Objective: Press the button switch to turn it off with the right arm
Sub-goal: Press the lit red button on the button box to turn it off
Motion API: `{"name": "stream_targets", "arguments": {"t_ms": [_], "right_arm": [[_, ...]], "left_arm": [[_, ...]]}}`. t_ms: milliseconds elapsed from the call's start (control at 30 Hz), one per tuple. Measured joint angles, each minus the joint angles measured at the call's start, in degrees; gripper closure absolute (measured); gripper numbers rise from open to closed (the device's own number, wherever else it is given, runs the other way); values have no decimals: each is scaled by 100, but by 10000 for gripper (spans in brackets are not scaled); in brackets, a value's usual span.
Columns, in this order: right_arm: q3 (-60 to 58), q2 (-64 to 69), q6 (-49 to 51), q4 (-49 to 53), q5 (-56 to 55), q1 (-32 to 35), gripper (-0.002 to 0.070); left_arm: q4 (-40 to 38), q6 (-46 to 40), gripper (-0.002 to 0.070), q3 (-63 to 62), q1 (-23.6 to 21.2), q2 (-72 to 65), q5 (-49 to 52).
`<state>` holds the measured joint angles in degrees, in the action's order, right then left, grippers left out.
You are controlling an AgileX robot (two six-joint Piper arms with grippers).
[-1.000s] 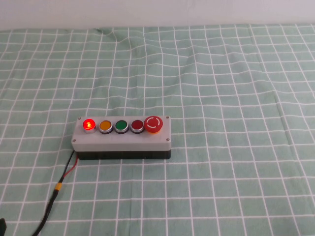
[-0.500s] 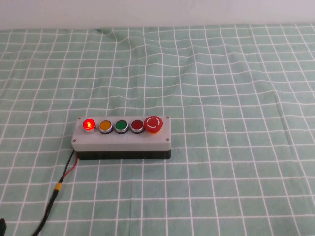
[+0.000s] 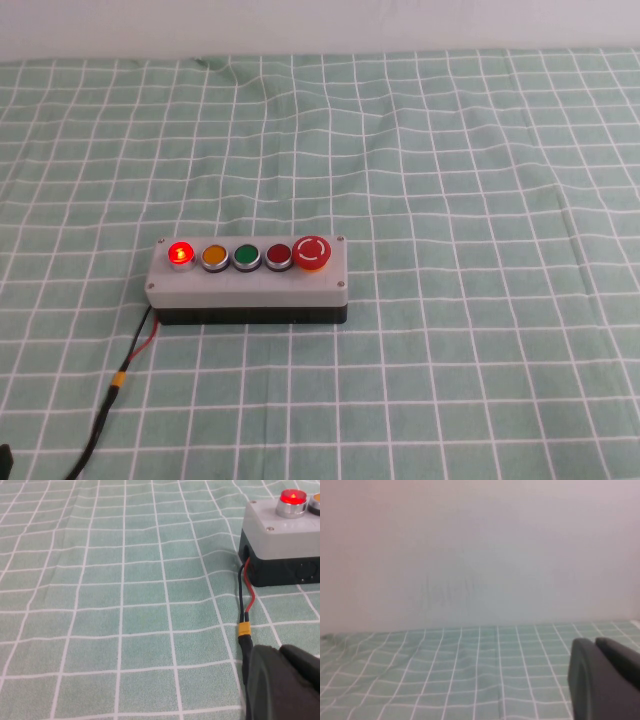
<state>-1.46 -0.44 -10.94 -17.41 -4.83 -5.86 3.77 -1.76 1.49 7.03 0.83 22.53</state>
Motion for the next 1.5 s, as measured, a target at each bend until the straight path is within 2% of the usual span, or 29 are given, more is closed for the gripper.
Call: {"name": "stream_targets", "arguments": {"t_ms": [167, 233, 400, 500, 600, 800, 1067, 1333, 1500], "right_arm": [[0, 0, 0, -12, -646, 0, 692], [0, 0, 11, -23, -1246, 0, 692], [0, -11, 512, -57, -3636, 0, 692], [288, -35, 695, -94, -4029, 0, 692], [1054, -35, 732, -32, -3450, 0, 692], [2807, 104, 732, 58, -755, 0, 692], [4274, 1580, 732, 91, 1916, 0, 692], [4390, 2523, 732, -173, 2055, 0, 692], [4390, 2958, 732, -782, 1883, 0, 692]], "left_arm": [[0, 0, 678, 0, 0, 0, 0], [0, 0, 678, 0, 0, 0, 0], [0, 0, 678, 0, 0, 0, 0], [0, 0, 678, 0, 0, 0, 0], [0, 0, 678, 0, 0, 0, 0], [0, 0, 678, 0, 0, 0, 0], [0, 0, 678, 0, 0, 0, 0], [0, 0, 678, 0, 0, 0, 0], [0, 0, 678, 0, 0, 0, 0]]}}
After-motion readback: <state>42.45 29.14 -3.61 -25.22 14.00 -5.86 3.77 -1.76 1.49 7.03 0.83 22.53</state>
